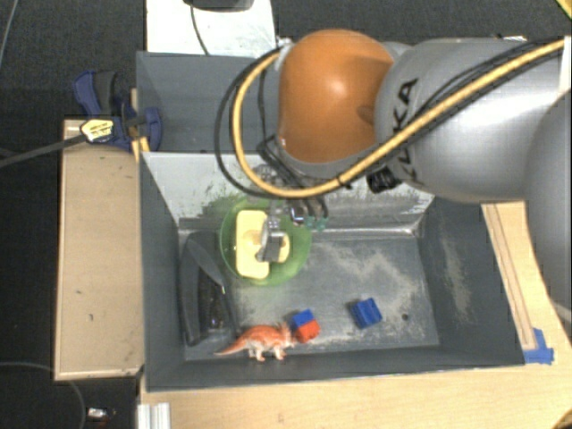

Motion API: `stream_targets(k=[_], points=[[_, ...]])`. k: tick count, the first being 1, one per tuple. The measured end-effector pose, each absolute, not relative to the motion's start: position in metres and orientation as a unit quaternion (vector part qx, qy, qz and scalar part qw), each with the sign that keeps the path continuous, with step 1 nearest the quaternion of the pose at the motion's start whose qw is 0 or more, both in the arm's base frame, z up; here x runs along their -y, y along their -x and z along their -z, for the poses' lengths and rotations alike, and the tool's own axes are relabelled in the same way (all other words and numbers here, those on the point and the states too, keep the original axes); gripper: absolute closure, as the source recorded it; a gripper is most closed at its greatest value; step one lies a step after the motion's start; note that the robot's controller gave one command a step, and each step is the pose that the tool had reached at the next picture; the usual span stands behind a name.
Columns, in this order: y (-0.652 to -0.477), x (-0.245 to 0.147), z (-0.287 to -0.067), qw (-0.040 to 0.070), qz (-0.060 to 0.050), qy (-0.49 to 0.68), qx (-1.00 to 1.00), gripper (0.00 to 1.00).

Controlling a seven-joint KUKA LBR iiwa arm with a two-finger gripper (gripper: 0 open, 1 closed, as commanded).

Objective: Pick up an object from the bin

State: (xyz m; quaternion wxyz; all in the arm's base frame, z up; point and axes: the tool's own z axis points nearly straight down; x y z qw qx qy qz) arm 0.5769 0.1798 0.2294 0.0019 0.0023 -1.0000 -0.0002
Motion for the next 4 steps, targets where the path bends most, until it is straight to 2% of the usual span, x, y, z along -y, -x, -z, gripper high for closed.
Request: stream_targets(k=[1, 4], points=[[-0.5781, -0.1784, -0.2344, -0.002, 0.001, 0.0, 1.0, 0.0], [-0.5782, -0.1782, -0.2344, -0.002, 0.001, 0.002, 1.0, 0.0]])
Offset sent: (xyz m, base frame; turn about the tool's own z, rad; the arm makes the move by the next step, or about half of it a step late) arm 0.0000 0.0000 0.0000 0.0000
